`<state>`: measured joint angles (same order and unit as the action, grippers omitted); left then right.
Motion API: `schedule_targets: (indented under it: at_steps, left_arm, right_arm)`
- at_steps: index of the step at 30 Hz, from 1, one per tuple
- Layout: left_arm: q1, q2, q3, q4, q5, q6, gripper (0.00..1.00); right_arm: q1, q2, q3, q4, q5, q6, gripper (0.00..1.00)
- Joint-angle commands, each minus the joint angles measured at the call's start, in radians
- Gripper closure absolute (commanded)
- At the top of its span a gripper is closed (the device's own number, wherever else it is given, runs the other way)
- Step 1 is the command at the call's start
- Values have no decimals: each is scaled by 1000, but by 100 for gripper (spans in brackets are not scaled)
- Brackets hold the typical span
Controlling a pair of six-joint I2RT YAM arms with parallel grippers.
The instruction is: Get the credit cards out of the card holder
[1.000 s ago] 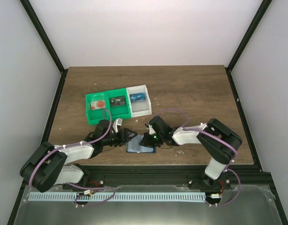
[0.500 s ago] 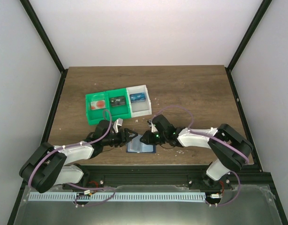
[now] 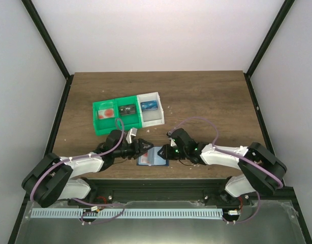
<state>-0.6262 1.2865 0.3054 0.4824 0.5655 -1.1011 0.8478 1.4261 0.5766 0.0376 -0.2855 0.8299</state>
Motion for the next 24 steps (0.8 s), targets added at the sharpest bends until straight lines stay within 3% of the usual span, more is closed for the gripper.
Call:
schedule_targets:
  at_steps: [1,10,24]
  left_arm:
    - [-49,27,55,57,-6,-30,36]
    - [-100,56,81,30,-32,-8,36]
    - [-95,-64,51,-105,-147,43,34]
  right_arm:
    - [8,-78,-31,17,24,14,71]
    - [7,-148,-63,10,43,21,66]
    - [9,-145,-73,-1,37,35,66]
